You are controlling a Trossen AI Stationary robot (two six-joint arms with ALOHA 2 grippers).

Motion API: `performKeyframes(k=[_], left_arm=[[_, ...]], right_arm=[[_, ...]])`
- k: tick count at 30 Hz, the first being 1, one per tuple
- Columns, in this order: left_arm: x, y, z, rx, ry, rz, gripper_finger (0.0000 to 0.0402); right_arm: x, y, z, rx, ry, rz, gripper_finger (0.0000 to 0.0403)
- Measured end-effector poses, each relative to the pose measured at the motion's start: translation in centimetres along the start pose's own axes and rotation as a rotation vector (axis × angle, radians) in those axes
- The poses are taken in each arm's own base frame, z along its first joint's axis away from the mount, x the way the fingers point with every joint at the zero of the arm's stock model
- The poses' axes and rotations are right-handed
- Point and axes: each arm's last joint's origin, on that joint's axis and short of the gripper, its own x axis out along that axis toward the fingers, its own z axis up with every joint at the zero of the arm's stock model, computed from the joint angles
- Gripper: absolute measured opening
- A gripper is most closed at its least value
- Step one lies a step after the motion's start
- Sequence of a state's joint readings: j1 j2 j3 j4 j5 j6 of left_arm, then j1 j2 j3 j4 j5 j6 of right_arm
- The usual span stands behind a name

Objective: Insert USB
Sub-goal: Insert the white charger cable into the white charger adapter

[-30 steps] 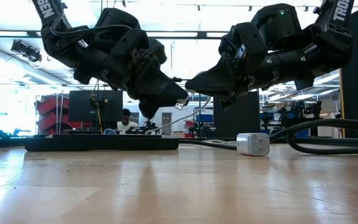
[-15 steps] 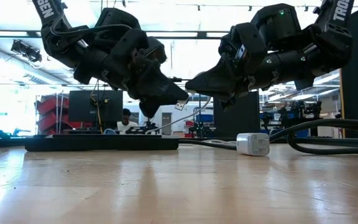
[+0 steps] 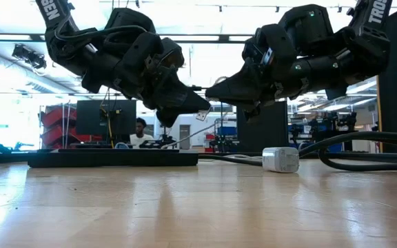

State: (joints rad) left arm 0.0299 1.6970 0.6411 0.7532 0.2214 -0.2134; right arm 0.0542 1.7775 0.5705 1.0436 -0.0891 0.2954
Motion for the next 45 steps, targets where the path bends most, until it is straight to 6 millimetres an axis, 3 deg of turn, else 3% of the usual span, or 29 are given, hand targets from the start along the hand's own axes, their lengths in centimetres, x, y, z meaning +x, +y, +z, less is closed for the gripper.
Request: performKeyframes(k=[12,18,21,24,34,37,45], left_arm=[[-0.2,-0.3,0.6,0.055,-0.108,-0.015,0.0001],[-2.4,-0.5,0.1,0.102,-0.326,-0.015,0.0000],[-3.6,-0.7,-0.8,0.112,-0.383,-0.036,0.0000],[-4.6,-0.8,-0.9,0.124,-0.446,-0.050,0.0000],[-4.7,-1.0,-1.6,0.137,-0.417,-0.052,0.0000],[-4.6,-1.1,-1.6,0.138,-0.408,-0.059,0.0000],[-4.6,-1.1,-1.8,0.136,-0.392,-0.059,0.0000]], right_arm=[[-0.4,0.1,0.7,0.009,0.026,0.087,0.0062],[-1.6,0.7,0.2,0.059,0.216,0.063,0.0083],[-1.9,1.3,0.7,0.092,0.222,0.016,0.0084],[-2.2,1.4,-0.8,0.162,0.332,-0.058,0.0082],[-2.3,1.5,-1.6,0.311,0.440,-0.299,0.0096],[-1.8,1.7,-0.8,0.316,0.535,-0.357,0.0100],[-0.6,3.2,4.2,0.268,0.761,-0.469,0.0101]])
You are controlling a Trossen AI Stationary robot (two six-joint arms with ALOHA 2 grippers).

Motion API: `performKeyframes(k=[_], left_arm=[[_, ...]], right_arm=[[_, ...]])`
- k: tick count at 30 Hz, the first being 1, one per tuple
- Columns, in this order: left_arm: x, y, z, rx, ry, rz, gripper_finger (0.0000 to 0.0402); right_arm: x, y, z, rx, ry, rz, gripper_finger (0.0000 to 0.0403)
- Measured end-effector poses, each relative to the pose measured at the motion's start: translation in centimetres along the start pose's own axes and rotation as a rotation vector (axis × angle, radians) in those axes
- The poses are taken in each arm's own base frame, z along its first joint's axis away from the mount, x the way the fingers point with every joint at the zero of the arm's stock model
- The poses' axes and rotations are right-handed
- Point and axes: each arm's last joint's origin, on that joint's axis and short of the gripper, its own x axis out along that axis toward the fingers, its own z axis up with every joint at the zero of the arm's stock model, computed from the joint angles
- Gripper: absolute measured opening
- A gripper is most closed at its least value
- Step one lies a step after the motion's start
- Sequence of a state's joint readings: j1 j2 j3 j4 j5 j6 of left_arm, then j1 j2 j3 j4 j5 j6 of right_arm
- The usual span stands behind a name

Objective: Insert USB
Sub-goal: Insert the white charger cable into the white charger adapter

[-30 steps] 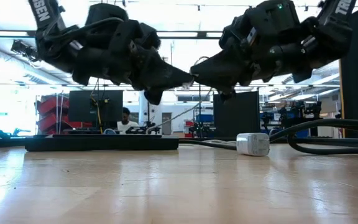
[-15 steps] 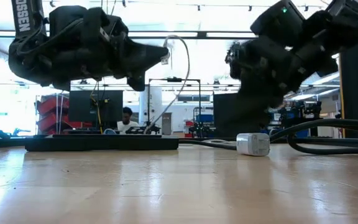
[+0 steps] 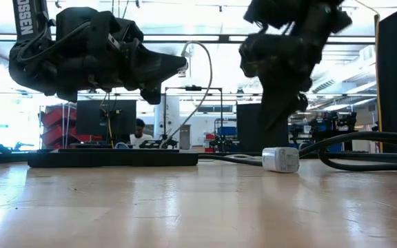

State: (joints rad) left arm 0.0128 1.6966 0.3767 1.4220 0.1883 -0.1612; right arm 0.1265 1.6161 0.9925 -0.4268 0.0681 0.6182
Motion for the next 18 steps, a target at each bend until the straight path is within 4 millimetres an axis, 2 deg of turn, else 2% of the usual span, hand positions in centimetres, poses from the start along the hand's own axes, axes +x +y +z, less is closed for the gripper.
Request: performKeyframes(k=[6,11,18], left_arm=[[0.0,0.0,0.0,-0.001,0.003,-0.008,0.0000],[0.0,-0.1,0.0,-0.001,0.007,-0.032,0.0000],[0.0,-0.1,-0.1,-0.001,0.009,-0.034,0.0000]], right_arm=[[-0.3,0.2,0.1,0.050,0.076,0.072,0.0107],[-0.3,0.0,-0.1,0.086,0.096,0.050,0.0127],[1.2,-0.3,-0.5,0.146,0.137,-0.005,0.0159]])
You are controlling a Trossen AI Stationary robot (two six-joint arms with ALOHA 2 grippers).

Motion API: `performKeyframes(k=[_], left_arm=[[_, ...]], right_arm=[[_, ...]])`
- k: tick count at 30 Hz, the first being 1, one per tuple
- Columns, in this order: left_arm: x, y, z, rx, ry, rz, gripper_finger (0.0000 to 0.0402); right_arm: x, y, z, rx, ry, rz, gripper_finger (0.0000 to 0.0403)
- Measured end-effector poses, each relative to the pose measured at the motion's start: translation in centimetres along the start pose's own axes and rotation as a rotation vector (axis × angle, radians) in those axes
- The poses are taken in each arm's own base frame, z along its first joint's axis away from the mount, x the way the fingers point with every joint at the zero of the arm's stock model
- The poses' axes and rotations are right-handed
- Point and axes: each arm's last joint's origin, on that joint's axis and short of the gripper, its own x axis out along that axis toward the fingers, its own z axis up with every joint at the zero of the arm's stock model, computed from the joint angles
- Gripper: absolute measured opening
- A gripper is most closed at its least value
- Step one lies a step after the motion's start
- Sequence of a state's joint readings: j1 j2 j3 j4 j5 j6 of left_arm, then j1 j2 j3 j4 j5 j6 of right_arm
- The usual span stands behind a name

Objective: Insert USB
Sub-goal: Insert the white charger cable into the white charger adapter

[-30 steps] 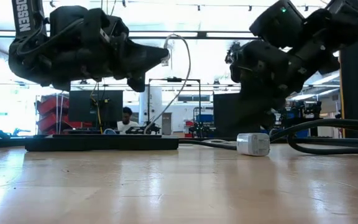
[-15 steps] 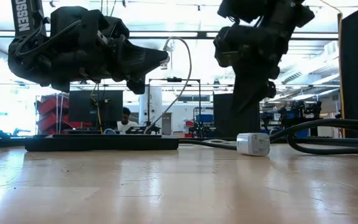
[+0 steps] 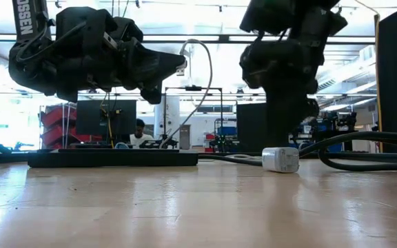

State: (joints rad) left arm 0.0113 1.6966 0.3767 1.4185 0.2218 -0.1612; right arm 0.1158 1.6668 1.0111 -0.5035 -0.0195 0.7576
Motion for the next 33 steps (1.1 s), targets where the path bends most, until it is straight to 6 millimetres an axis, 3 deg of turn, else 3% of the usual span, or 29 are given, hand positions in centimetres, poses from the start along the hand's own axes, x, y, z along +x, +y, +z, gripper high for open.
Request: performKeyframes(k=[12,33], left_arm=[[0.0,0.0,0.0,-0.001,0.004,0.000,0.0000],[0.0,0.0,-0.2,-0.002,0.023,0.004,0.0000]], right_arm=[[3.3,-0.1,-0.3,0.028,0.094,0.003,0.0185],[2.3,0.5,-2.1,0.143,0.258,0.031,0.0174]])
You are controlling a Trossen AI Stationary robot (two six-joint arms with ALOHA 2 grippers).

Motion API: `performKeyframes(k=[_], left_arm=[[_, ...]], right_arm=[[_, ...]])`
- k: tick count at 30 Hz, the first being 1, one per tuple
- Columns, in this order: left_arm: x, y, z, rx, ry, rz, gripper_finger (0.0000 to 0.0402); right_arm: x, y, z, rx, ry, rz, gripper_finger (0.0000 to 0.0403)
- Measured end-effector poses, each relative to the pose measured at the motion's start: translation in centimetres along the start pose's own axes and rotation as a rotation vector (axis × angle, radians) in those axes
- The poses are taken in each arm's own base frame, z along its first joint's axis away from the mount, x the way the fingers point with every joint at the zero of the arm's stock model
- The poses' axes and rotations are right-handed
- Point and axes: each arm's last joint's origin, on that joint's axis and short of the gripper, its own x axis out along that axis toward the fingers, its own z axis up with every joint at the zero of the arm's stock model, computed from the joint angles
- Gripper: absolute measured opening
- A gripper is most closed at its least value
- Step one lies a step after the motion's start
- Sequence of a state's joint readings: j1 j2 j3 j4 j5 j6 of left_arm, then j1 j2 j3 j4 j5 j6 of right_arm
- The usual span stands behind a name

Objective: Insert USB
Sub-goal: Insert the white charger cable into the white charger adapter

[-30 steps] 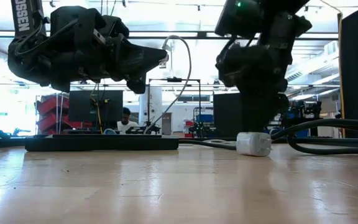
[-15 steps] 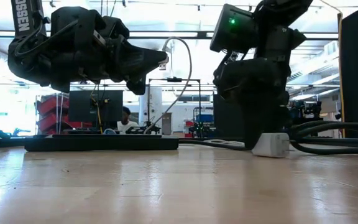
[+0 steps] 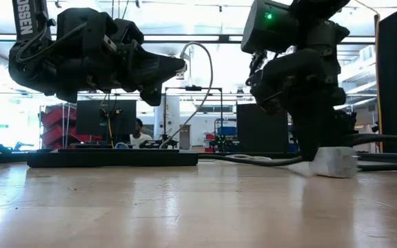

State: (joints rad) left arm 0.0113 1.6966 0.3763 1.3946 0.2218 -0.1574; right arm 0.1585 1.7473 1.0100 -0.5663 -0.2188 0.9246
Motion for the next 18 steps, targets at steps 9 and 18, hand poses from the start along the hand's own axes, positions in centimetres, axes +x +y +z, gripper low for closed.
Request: performKeyframes(k=[9,18], left_arm=[[0.0,0.0,0.0,0.000,0.002,0.000,0.0000],[0.0,0.0,0.0,-0.001,0.002,0.000,0.0000]], right_arm=[[-0.1,0.0,-0.6,0.040,0.053,-0.007,0.0168],[-2.7,-0.8,-0.7,0.057,0.023,-0.021,0.0166]])
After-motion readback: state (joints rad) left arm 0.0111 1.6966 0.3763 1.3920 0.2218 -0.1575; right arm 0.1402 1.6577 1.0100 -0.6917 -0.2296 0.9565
